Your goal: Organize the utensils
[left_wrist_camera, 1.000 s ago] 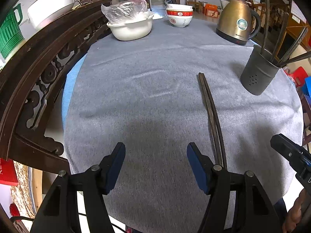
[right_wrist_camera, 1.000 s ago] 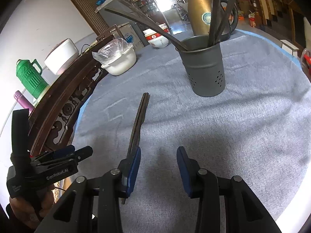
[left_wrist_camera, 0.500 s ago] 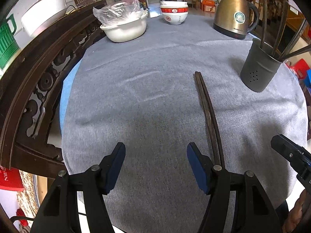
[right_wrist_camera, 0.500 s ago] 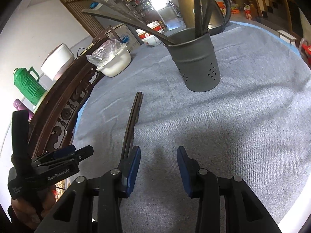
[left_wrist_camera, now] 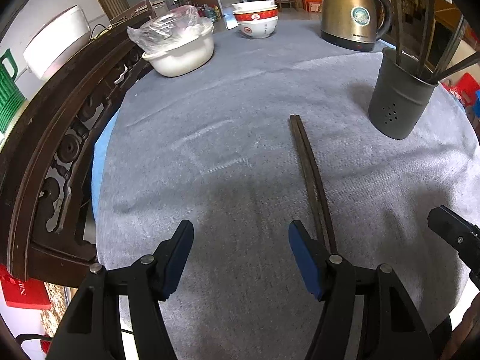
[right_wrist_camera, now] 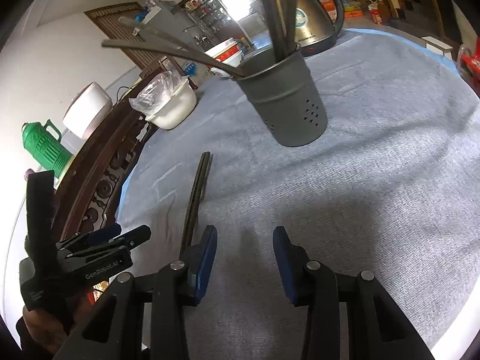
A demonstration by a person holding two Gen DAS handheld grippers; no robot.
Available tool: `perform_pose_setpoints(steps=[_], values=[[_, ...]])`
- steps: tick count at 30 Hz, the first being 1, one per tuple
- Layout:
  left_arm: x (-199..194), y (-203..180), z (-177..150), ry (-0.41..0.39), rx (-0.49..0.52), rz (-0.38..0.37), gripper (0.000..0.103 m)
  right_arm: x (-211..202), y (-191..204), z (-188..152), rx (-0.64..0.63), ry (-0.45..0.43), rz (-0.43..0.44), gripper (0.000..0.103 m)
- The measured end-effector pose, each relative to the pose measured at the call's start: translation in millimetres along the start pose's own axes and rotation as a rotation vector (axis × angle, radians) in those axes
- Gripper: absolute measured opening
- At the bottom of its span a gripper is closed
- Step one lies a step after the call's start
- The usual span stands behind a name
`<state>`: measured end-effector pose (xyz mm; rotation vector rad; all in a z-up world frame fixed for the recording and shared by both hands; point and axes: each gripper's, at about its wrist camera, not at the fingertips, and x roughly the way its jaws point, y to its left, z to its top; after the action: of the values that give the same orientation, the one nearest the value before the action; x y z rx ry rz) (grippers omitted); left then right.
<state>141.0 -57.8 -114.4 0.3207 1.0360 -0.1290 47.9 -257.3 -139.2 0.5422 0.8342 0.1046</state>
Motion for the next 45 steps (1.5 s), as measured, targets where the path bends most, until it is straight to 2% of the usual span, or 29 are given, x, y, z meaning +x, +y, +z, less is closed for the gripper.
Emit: perform_pose_setpoints(steps=[10,35,38,45], values=[[14.1,-7.4,6.9,0.019,0.008,0.007,0.067,-0.9,-9.6,3.0,0.028,-0.009,0.005,0.043],[21.8,-7.2,17.9,0.000,0.007,0.003,0.067,-0.6,-10.7,2.1,0.030,-0.008,0.001,0.043],[24.3,-6.0,20.3,-0.007,0.002,-0.013,0.067,0.6,-9.0,2.2,0.028,-0.007,-0.001,0.043],[39.4,8.8,37.7,-0.009,-0.063,-0.126,0.067,2.8,-8.5,3.1,0.028,-0.004,-0.002,0.043]])
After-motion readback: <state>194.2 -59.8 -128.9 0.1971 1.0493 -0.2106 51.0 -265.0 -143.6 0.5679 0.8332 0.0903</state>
